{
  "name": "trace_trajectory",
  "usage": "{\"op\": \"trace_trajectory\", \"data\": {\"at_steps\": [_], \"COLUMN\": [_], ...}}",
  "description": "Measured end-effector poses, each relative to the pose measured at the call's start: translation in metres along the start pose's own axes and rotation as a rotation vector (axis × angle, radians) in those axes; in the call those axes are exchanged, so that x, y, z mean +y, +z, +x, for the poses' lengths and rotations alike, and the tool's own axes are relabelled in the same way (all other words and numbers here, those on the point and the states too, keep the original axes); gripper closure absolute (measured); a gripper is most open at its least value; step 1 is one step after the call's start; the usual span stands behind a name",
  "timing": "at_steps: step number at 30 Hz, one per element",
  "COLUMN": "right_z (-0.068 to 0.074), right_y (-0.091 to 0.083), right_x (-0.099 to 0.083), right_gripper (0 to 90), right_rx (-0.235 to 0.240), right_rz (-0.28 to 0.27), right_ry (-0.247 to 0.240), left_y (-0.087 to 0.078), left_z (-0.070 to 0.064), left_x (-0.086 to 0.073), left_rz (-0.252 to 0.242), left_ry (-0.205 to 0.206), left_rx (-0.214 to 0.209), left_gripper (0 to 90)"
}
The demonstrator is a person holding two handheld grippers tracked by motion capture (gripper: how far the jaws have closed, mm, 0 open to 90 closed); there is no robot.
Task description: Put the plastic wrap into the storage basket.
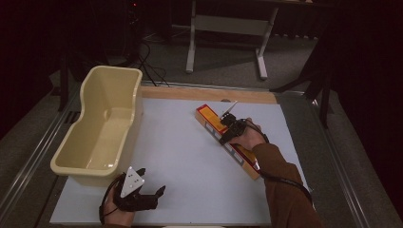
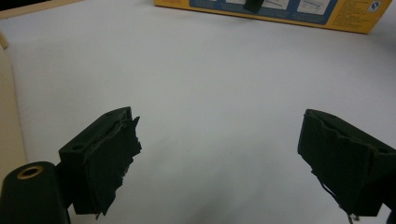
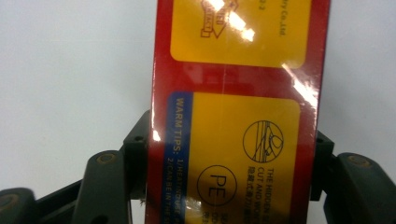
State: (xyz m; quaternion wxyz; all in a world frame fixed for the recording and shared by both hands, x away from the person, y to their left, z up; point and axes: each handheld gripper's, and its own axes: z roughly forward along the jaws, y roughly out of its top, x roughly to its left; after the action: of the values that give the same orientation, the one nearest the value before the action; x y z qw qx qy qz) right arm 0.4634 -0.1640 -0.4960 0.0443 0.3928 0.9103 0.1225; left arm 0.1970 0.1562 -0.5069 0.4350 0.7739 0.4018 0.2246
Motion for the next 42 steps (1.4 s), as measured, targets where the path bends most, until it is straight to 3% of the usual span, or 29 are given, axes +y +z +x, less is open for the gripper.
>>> {"op": "trace_trajectory", "data": {"at_steps": [4,10,15,20,33,42], "right_z": [0.003,0.004,0.004,-0.002,0.000,0.010], "right_y": [-0.002,-0.004,-0.009,-0.015,-0.025,-0.032], "right_x": [-0.004,-0.010,-0.013,-0.014,-0.009,0.000], "right_gripper": [40.4,40.6,40.8,41.0,40.9,40.9], "right_rx": [0.001,0.080,0.181,0.328,0.605,0.705], "right_rz": [-0.008,-0.027,-0.094,-0.162,-0.285,-0.365], "right_ry": [0.025,0.087,0.183,0.296,0.464,0.542], "left_y": [0.000,0.000,0.000,0.000,-0.001,-0.002], "left_z": [0.000,0.000,0.000,0.000,0.000,0.000], "left_x": [0.000,0.000,0.000,0.000,0.000,0.000], "left_rz": [0.000,0.000,-0.002,-0.002,-0.008,-0.010], "left_ry": [-0.001,0.002,0.003,0.002,0.001,0.002], "left_rx": [0.001,0.001,0.003,0.003,0.004,0.005], "left_gripper": [11.5,11.5,11.5,11.5,11.5,11.5]}}
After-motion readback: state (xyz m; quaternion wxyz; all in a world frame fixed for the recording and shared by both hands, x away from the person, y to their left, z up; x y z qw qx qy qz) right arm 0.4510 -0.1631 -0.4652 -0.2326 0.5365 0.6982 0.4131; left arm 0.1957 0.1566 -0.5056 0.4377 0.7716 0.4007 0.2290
